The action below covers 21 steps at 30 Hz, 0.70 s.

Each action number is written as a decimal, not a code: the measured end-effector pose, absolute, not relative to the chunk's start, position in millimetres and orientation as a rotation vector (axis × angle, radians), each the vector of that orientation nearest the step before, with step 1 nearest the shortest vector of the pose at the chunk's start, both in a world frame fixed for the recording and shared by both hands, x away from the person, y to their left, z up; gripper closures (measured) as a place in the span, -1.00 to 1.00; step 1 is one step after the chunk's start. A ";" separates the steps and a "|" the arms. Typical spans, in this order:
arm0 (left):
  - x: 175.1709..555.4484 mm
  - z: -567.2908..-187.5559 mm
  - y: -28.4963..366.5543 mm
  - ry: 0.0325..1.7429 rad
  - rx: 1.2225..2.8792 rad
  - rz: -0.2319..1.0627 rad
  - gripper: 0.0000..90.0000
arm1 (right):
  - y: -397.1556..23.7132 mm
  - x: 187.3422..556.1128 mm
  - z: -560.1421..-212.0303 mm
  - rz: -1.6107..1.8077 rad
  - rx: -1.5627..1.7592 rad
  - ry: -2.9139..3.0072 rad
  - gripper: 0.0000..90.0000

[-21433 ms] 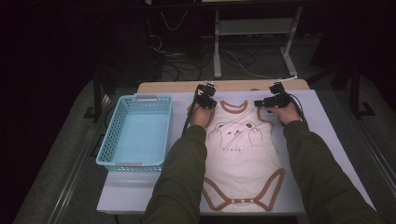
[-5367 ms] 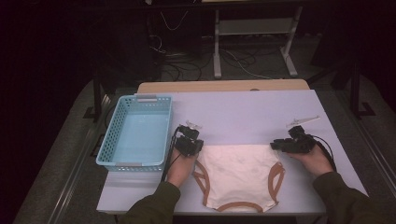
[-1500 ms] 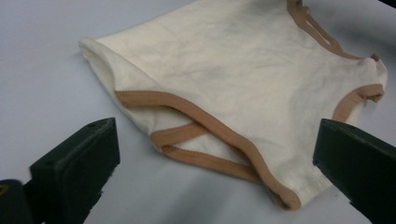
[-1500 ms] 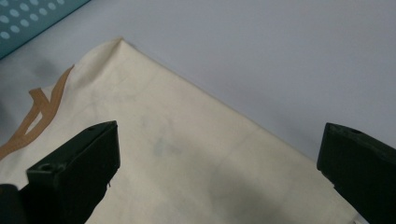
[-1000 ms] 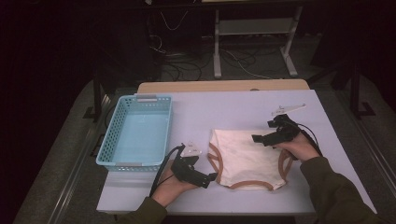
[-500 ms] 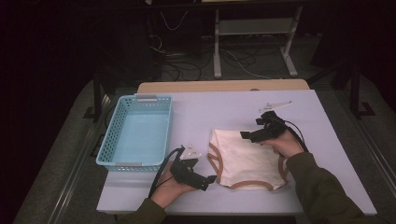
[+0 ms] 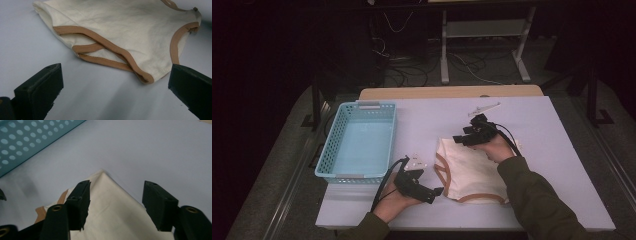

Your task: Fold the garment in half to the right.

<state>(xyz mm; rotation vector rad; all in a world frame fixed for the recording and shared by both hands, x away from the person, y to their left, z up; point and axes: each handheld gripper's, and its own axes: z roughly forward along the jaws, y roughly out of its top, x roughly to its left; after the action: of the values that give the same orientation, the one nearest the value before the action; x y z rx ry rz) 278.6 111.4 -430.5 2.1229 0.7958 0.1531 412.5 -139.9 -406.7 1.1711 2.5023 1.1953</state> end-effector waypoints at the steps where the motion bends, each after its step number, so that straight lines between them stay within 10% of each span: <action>1: 278.9 -430.2 112.0 0.789 2.131 0.154 -1.00 | -135.8 413.9 -406.7 1.199 1.168 2.509 -0.03; 21: 279.5 -431.2 113.1 0.789 2.136 0.140 -1.00 | -86.8 449.1 -423.2 1.107 1.162 2.621 0.49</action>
<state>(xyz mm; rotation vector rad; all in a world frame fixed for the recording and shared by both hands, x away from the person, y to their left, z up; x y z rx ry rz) 279.5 113.1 -431.2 2.1357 0.7892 0.1403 449.1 -86.8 -423.2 1.1619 2.6213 1.1071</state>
